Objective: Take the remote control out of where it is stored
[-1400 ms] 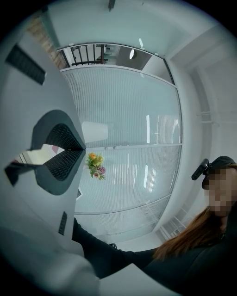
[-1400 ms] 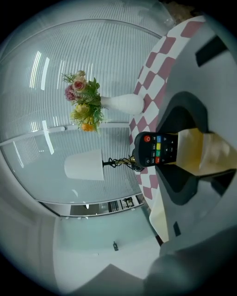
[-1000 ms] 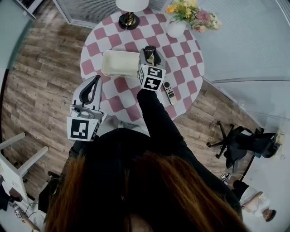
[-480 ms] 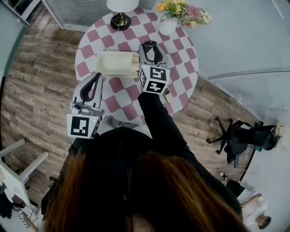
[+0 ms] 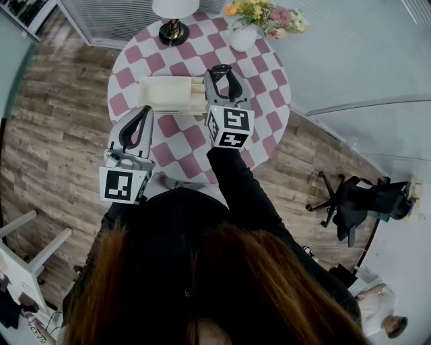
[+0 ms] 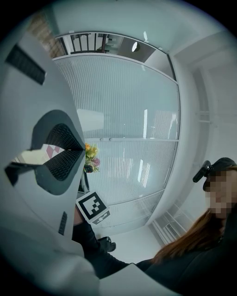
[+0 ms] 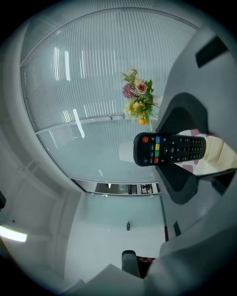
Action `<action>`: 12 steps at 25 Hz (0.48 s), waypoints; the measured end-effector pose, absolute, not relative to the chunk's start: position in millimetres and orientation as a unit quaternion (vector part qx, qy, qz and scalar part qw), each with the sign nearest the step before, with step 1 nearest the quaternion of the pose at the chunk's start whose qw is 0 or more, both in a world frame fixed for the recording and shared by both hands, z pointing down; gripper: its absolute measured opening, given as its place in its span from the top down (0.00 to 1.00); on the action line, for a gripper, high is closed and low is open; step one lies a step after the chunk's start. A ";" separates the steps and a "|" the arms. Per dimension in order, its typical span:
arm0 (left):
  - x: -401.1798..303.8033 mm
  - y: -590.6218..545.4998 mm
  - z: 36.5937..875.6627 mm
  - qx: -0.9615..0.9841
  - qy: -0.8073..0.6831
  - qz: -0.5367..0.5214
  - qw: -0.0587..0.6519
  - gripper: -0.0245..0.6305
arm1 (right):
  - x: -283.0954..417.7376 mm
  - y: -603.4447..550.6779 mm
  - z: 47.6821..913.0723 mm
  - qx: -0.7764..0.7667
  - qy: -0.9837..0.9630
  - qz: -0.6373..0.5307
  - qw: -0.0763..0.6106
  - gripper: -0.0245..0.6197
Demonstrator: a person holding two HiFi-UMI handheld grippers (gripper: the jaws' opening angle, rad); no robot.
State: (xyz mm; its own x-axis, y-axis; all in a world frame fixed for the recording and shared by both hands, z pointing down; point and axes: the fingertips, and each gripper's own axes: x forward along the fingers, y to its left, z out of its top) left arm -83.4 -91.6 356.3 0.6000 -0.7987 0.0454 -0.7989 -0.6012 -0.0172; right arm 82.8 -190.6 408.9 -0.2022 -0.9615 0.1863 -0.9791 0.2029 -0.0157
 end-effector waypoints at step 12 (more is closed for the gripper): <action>-77.1 -94.2 356.4 0.895 -0.446 0.024 0.001 0.95 | 79.7 -151.5 382.8 0.601 -0.796 0.052 0.052 0.64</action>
